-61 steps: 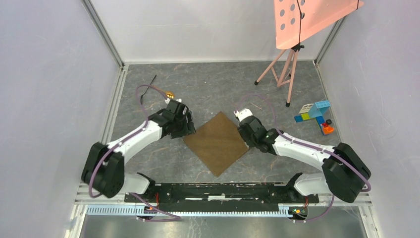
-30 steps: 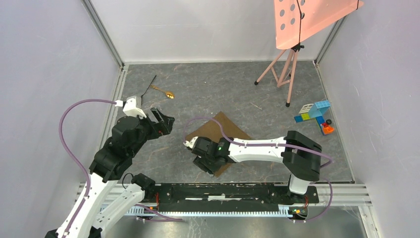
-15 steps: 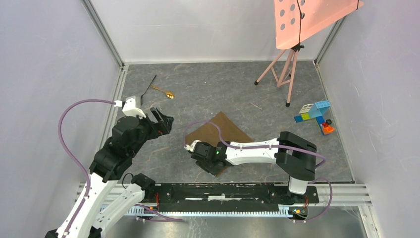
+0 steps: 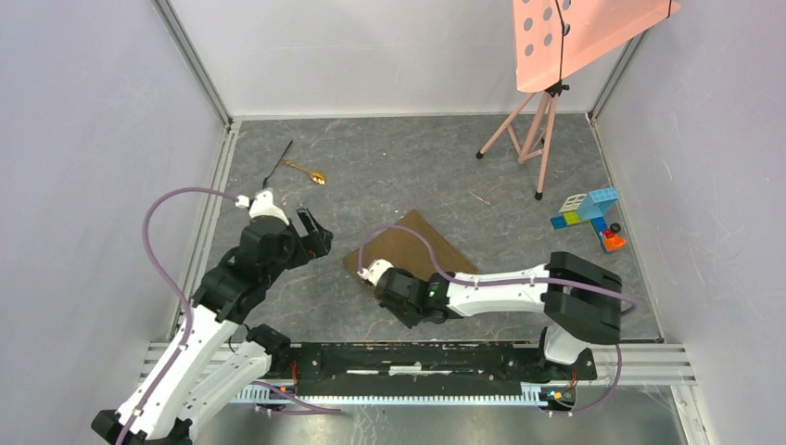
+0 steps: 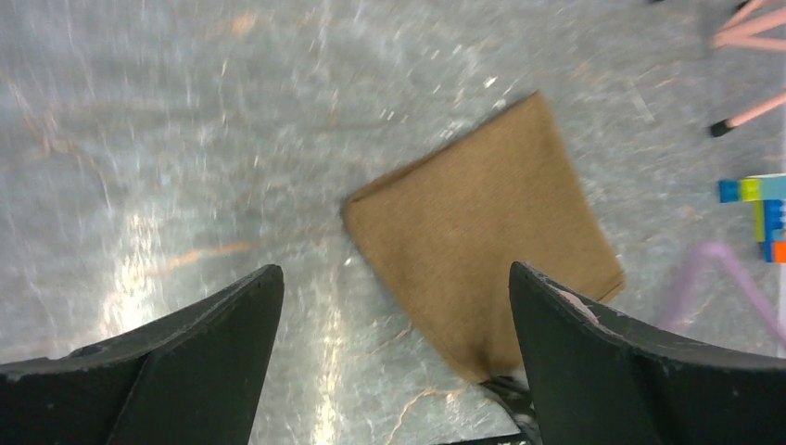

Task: Fold the napkin into a case and place the utensils inside
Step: Pick up the lower triangle-folded napkin from the center of the board.

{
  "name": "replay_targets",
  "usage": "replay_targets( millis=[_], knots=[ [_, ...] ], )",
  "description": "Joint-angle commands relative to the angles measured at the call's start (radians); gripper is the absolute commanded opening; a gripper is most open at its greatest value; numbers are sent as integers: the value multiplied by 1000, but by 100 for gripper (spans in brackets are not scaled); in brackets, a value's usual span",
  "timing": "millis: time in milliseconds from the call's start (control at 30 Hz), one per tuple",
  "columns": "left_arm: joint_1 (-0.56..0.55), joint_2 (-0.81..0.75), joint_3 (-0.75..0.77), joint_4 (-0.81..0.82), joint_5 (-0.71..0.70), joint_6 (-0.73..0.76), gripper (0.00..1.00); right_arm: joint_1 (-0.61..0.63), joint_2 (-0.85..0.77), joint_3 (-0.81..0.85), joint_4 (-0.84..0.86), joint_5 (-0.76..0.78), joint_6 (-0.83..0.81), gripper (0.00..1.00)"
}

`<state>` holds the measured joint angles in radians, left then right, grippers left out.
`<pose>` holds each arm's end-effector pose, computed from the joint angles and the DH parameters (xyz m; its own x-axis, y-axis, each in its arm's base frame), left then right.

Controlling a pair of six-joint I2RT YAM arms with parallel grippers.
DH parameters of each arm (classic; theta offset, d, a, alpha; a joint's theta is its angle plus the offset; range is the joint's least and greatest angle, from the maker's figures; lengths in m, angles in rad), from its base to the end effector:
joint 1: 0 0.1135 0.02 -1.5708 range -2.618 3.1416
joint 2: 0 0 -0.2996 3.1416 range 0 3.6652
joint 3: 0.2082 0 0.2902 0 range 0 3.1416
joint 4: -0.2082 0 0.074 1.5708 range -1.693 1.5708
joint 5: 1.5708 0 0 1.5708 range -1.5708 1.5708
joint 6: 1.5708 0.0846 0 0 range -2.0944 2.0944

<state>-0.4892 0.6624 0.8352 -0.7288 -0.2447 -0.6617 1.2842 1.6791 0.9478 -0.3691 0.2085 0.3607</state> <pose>0.1736 -0.0692 0.3233 -0.5361 -0.3900 -0.7487 -0.0699 0.9044 -0.4210 0.1228 0.3546 0.1266 -0.5576 -0.6706 -0.4892 -0.7643 0.6447 -0.0127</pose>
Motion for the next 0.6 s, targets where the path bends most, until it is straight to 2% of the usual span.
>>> replay_targets(
  millis=[0, 67, 200, 267, 433, 500, 567],
  knots=[
    [3, -10, -166, 23, -2, -250, 98, -37, -137, -102, 183, -78, 12, 0],
    [4, -14, -272, 126, 108, -344, 98, -77, -184, -159, 255, -167, 45, 0],
    [3, 36, -465, 464, 333, -515, 100, -155, -241, -267, 401, -327, 132, 0],
    [3, 93, -508, 565, 367, -539, 100, -188, -257, -309, 454, -382, 174, 0],
    [-1, 227, -558, 679, 452, -610, 100, -241, -290, -365, 525, -439, 223, 0],
    [-1, 277, -594, 796, 494, -659, 100, -255, -306, -385, 547, -445, 237, 0],
    [-2, 343, -610, 873, 524, -690, 95, -263, -316, -397, 567, -451, 249, 0]
  ],
)
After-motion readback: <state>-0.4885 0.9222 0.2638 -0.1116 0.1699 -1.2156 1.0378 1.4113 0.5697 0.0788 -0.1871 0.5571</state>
